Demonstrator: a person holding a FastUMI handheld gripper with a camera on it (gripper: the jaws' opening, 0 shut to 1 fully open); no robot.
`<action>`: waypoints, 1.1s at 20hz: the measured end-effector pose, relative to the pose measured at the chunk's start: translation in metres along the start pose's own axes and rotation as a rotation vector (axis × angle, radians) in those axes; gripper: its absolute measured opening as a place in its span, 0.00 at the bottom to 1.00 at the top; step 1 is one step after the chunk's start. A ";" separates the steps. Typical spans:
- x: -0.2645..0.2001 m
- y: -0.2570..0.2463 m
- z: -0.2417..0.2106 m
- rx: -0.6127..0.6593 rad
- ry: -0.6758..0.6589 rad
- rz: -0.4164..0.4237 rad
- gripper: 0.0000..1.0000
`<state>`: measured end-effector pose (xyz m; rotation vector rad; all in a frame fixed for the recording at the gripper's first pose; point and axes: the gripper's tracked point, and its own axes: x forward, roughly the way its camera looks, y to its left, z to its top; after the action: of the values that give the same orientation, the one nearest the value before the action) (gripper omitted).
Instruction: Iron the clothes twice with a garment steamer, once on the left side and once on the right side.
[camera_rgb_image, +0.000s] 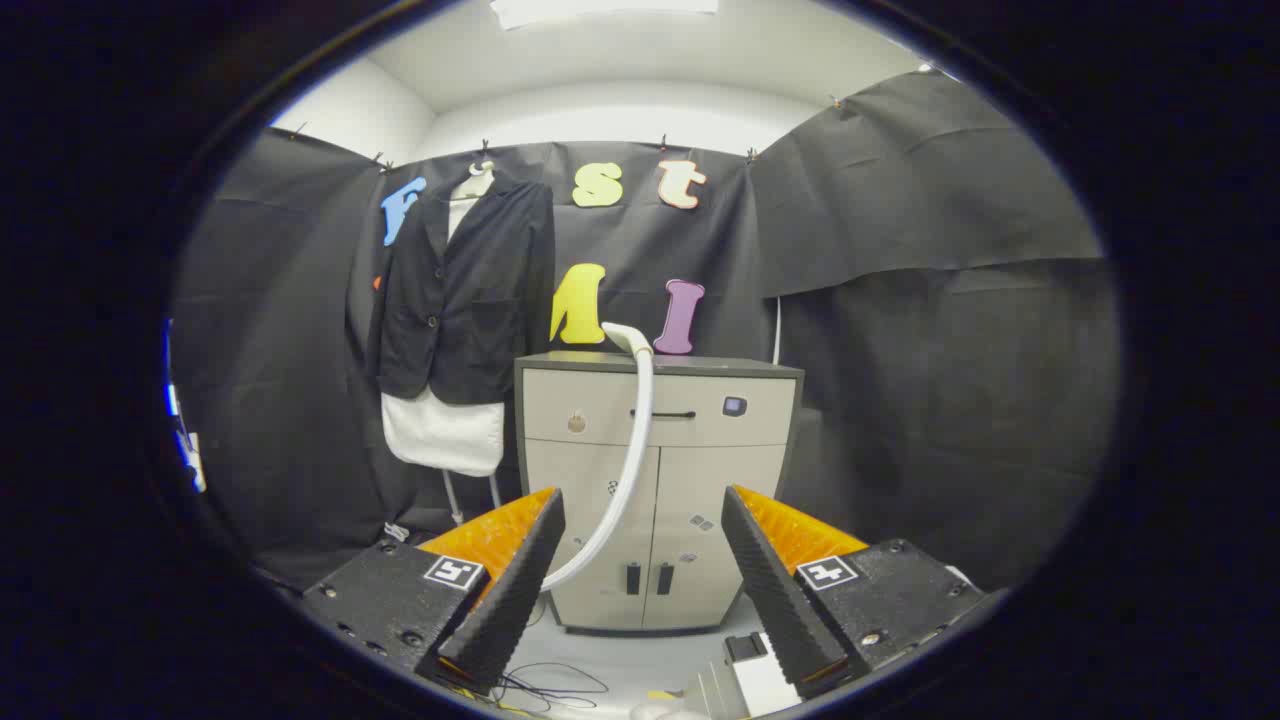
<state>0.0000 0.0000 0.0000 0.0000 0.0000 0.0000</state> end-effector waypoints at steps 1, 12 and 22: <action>-0.002 0.000 -0.001 0.000 0.001 -0.001 0.99; -0.010 0.001 0.001 0.001 -0.004 -0.006 0.99; 0.016 -0.002 0.055 0.035 -0.044 -0.011 0.99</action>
<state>0.0156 -0.0023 0.0551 0.0355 -0.0439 -0.0112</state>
